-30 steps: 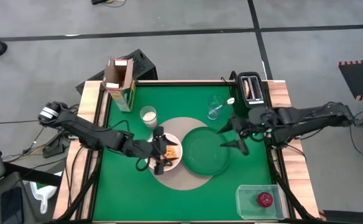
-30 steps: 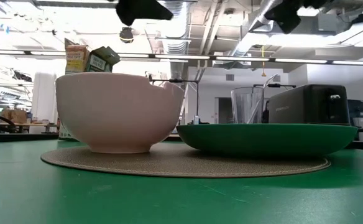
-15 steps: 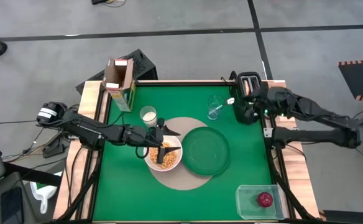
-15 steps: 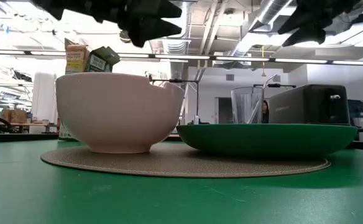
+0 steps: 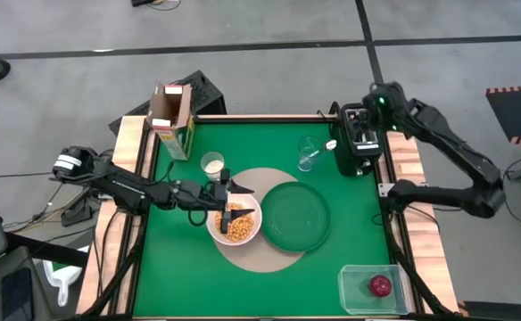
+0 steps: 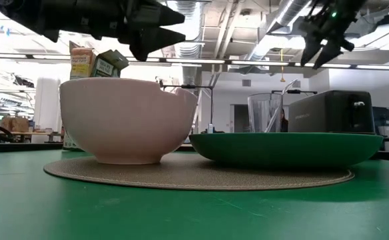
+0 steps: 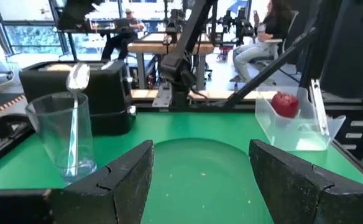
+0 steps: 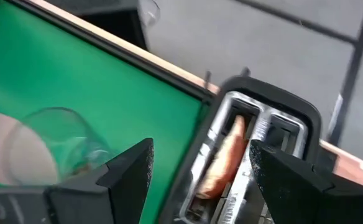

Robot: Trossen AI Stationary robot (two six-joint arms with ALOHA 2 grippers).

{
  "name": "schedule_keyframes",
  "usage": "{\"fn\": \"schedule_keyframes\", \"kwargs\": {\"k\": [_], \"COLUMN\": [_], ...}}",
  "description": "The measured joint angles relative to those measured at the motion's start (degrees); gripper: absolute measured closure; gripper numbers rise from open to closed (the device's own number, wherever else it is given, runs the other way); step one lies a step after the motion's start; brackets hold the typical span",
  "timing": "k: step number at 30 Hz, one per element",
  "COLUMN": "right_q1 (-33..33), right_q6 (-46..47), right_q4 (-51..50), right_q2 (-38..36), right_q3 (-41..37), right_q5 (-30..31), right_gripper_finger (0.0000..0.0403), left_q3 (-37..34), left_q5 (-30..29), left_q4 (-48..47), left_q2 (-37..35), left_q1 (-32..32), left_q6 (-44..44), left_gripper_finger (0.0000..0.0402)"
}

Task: Arrange a breakfast setting
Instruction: Put the toasted bread on the green plate

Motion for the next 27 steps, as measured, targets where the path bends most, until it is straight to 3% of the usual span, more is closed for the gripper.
{"fn": "schedule_keyframes", "kwargs": {"k": [12,21,27], "right_q1": [-6.0,-6.9,-7.3], "right_q6": [-0.3,-0.3,0.0], "right_q4": [-6.0,-6.4,-6.0], "right_q2": [11.6,15.0,16.1], "right_q3": [4.6,4.6,4.6], "right_q5": [-0.2,-0.2,0.2], "right_gripper_finger": [0.0148,0.0239,0.0265], "left_q3": [0.0,0.0,0.0], "left_q5": [0.7,0.7,0.7], "left_q4": [-2.9,-3.4,-3.4], "left_q2": [0.0,0.0,0.0], "left_q1": [-0.1,-0.1,-0.1], "left_q6": [-1.0,-1.9,-2.4], "left_gripper_finger": [0.015,0.015,0.015]}}
